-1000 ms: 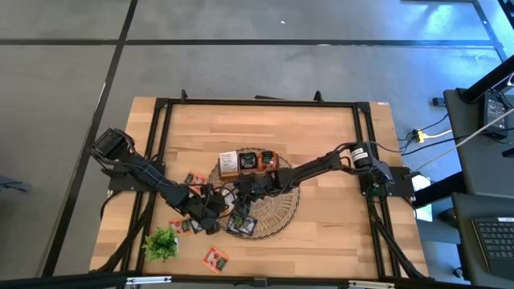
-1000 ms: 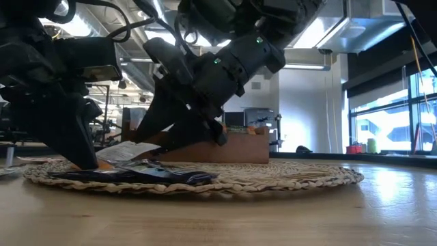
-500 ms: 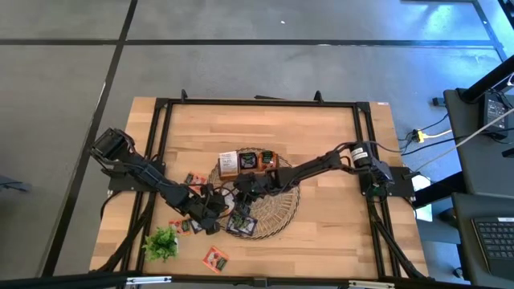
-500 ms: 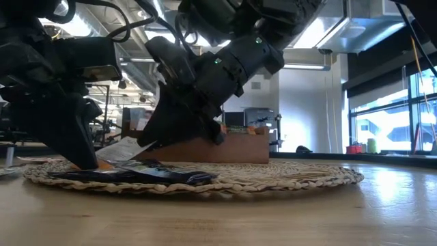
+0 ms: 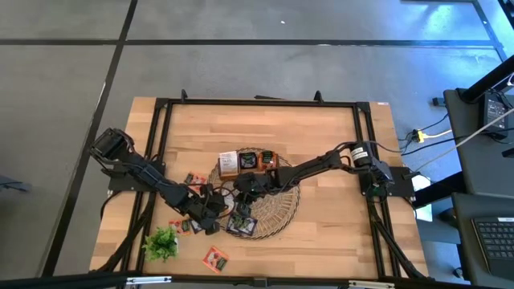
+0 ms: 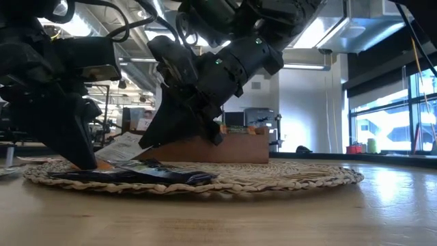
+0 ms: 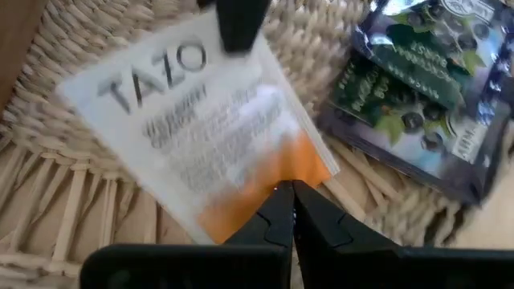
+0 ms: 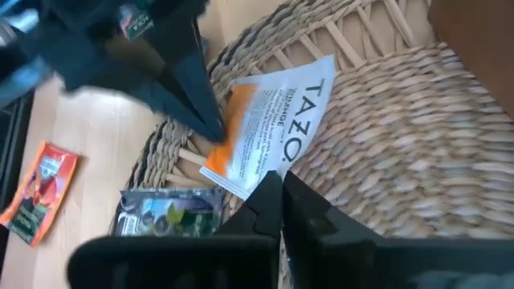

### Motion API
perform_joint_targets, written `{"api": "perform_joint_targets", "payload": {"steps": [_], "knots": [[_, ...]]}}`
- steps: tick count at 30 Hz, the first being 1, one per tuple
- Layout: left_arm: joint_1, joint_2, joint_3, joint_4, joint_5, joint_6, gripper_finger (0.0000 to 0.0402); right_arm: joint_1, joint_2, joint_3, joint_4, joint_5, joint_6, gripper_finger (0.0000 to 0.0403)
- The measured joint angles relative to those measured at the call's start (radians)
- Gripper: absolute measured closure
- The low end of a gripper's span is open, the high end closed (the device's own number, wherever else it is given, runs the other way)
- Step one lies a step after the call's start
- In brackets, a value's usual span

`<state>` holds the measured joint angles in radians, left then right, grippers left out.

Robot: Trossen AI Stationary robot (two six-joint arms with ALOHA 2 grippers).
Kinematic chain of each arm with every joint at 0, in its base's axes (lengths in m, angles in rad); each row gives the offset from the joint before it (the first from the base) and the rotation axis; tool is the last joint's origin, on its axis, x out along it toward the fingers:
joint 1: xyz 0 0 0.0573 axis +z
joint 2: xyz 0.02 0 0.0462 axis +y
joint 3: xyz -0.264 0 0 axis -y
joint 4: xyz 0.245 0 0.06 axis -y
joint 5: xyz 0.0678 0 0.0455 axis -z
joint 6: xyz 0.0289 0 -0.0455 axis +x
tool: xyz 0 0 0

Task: Pick & Place Tea
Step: Put the white tea bag into the left slot of the wooden organizer

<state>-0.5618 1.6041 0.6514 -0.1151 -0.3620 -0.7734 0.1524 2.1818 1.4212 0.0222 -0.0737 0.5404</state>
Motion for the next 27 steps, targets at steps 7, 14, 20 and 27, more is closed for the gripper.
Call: {"api": "perform_joint_targets", "payload": {"steps": [7, 14, 20, 27], "knots": [[-0.034, -0.136, -0.001, 0.001, -0.024, 0.001, 0.0400, -0.015, -0.098, -0.002, -0.102, -0.010, -0.127, 0.0398], [-0.053, -0.297, 0.000, 0.002, -0.086, 0.036, 0.0400, -0.061, -0.221, 0.041, -0.276, -0.007, -0.392, 0.0398], [-0.053, -0.391, 0.000, 0.005, -0.081, 0.036, 0.0400, -0.134, -0.228, 0.142, -0.397, -0.007, -0.706, 0.0398], [-0.053, -0.419, 0.001, 0.005, -0.081, 0.036, 0.0400, -0.239, -0.225, 0.152, -0.419, -0.089, -0.824, 0.0398]]}}
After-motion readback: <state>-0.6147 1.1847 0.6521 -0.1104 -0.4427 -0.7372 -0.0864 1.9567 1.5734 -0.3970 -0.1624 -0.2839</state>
